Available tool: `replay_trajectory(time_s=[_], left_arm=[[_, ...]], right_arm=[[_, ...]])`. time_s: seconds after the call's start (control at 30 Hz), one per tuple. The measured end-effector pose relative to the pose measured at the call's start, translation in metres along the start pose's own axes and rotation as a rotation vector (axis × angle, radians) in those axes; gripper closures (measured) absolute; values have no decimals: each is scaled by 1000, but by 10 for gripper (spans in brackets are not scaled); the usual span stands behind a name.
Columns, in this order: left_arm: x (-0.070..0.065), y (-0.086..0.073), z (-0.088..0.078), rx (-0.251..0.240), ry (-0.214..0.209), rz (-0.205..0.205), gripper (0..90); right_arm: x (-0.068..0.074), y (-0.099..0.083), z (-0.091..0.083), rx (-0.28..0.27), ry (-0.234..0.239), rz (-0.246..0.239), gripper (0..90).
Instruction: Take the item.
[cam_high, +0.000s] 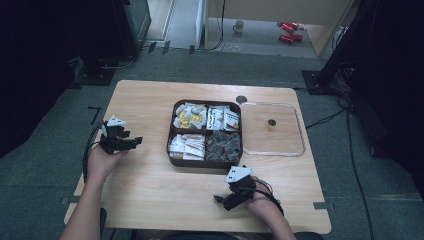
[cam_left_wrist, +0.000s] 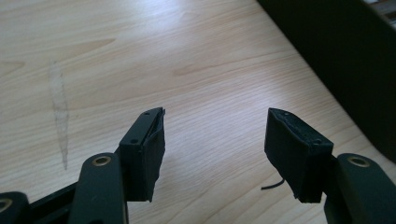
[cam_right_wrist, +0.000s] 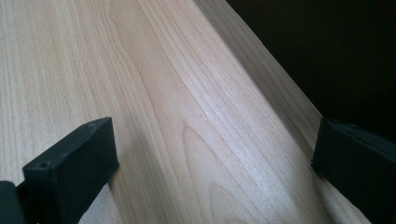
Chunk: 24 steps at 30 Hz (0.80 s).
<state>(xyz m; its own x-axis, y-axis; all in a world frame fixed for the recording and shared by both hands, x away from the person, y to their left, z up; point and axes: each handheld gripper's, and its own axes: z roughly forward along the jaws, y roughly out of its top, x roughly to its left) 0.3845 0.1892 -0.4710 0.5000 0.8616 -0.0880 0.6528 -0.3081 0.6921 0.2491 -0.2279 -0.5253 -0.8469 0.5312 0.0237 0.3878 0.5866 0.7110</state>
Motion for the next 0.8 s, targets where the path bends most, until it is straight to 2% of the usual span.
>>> replay_trajectory(time_s=[0.1,0.2,0.8], left_arm=[[-4,4,-1,-11,-46,-6,407],[-9,7,-2,-10,-65,12,420],[-31,23,-6,-18,-120,72,445]], right_arm=[[0,0,0,0,1,-1,0],[0,0,0,0,2,-2,0],[0,0,0,-1,2,-3,0]])
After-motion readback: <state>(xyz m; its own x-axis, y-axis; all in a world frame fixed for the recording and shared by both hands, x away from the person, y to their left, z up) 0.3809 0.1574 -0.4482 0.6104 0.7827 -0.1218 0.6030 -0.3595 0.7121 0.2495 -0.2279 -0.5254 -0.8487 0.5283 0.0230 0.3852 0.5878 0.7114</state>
